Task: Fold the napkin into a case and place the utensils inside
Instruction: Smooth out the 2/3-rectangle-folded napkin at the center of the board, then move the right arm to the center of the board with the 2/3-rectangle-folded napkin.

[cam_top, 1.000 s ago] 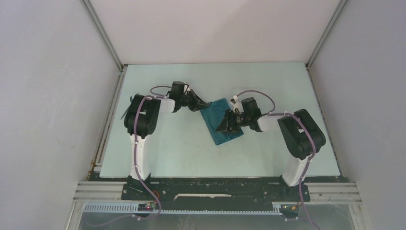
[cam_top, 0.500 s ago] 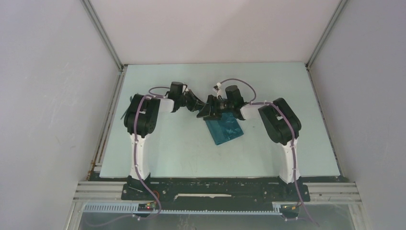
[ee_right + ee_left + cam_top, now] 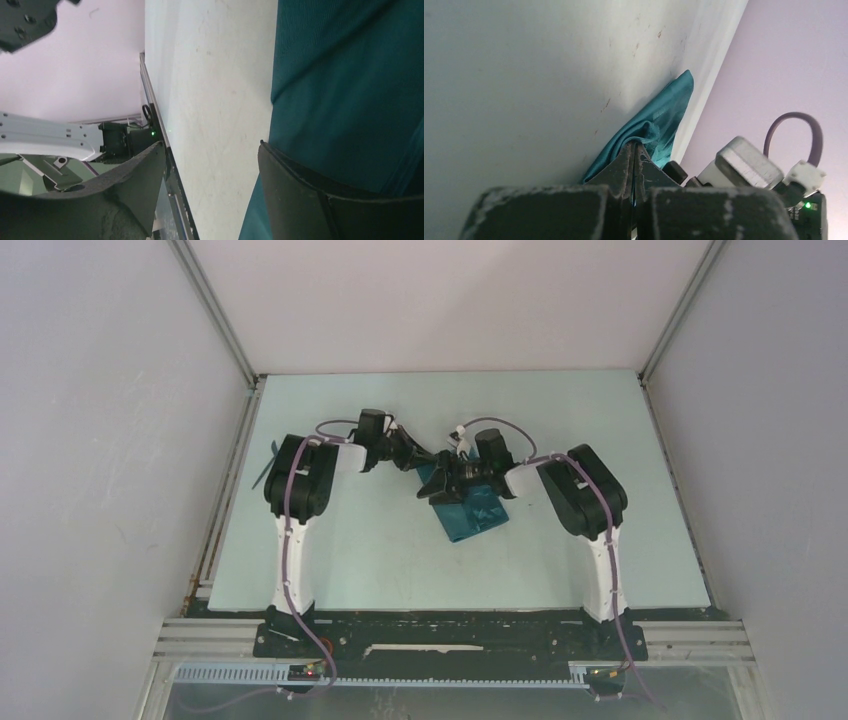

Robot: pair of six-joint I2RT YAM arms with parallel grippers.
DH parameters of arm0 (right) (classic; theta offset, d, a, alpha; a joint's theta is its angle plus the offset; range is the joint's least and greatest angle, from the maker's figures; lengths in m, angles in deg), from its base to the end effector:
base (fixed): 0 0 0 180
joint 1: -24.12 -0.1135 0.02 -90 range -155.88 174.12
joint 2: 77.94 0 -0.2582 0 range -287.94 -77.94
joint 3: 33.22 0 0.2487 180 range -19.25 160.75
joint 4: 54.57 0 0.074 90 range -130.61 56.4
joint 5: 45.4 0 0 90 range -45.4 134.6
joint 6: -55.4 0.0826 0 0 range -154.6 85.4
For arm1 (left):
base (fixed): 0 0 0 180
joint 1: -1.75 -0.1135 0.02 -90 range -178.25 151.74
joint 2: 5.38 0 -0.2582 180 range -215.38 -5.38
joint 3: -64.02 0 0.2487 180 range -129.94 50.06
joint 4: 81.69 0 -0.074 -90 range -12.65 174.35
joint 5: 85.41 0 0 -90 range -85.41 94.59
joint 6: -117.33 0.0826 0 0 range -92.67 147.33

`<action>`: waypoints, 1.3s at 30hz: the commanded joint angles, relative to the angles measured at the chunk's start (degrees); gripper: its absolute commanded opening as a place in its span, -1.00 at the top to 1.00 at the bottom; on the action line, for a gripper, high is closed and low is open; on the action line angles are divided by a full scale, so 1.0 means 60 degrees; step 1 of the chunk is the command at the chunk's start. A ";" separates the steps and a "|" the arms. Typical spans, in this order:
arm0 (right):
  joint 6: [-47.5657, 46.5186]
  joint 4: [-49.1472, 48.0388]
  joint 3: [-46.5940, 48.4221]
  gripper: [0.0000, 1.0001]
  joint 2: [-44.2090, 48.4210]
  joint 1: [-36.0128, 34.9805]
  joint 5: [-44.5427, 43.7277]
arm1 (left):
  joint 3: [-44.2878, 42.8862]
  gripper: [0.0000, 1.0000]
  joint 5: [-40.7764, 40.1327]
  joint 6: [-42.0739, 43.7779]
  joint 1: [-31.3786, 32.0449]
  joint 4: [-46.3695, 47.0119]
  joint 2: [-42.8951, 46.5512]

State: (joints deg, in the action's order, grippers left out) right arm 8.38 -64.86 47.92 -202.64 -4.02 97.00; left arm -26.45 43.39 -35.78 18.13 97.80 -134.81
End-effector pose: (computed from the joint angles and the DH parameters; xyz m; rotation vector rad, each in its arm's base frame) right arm 0.3670 0.2705 0.0862 -0.3097 2.3658 1.6471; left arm 0.4499 -0.1862 0.0686 -0.6091 2.4560 -1.4291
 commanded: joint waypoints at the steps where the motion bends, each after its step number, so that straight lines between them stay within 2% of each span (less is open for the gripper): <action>1: -0.0099 -0.0073 -0.1118 -0.51 0.0962 -0.0018 0.0265 | -0.0248 1.00 -0.0253 0.0088 0.0054 -0.0307 -0.0277; 14: -0.0657 0.0207 -0.4074 -0.47 0.2975 -0.0262 0.0351 | -0.0426 1.00 -0.0232 0.0187 0.0053 -0.0488 -0.0330; 17: -0.1349 0.1511 -0.4412 -0.46 0.4037 -0.0256 0.0059 | -0.0514 1.00 -0.0160 0.0270 0.0053 -0.0629 -0.0268; 20: -0.2207 0.3690 -0.4472 -0.48 0.5680 0.0077 -0.0851 | -0.0738 0.95 -0.0091 0.0499 0.0067 -0.0987 -0.0084; 22: -0.2646 0.4908 -0.4463 -0.53 0.6496 0.0680 -0.1725 | -0.0888 0.85 0.0000 0.0570 0.0082 -0.1199 0.0177; 24: -0.2924 0.5668 -0.4353 -0.55 0.6897 0.1560 -0.2460 | -0.1067 0.63 0.0109 0.0641 0.0082 -0.1402 0.0481; 27: -0.3367 0.6762 -0.3740 -0.54 0.6783 0.2312 -0.3955 | -0.1477 0.21 0.0256 0.0840 0.0122 -0.2055 0.0993; 29: -0.3483 0.7075 -0.3336 -0.54 0.6497 0.2614 -0.4542 | -0.1728 0.04 0.0351 0.1065 0.0164 -0.2768 0.1432; 34: -0.3448 0.6579 -0.3043 -0.51 0.5604 0.3530 -0.3679 | -0.1734 -0.10 0.0642 0.1745 0.0198 -0.3851 0.2672; 39: -0.3486 0.6131 -0.2966 -0.34 0.4503 0.3579 -0.2467 | -0.0713 -0.31 0.0463 0.3046 0.0374 -0.5100 0.4220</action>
State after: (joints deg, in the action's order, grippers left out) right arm -10.94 -27.11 29.00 -172.22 17.31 77.25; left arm -34.21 45.03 -25.57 19.18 74.92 -118.55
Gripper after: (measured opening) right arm 0.704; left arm 0.626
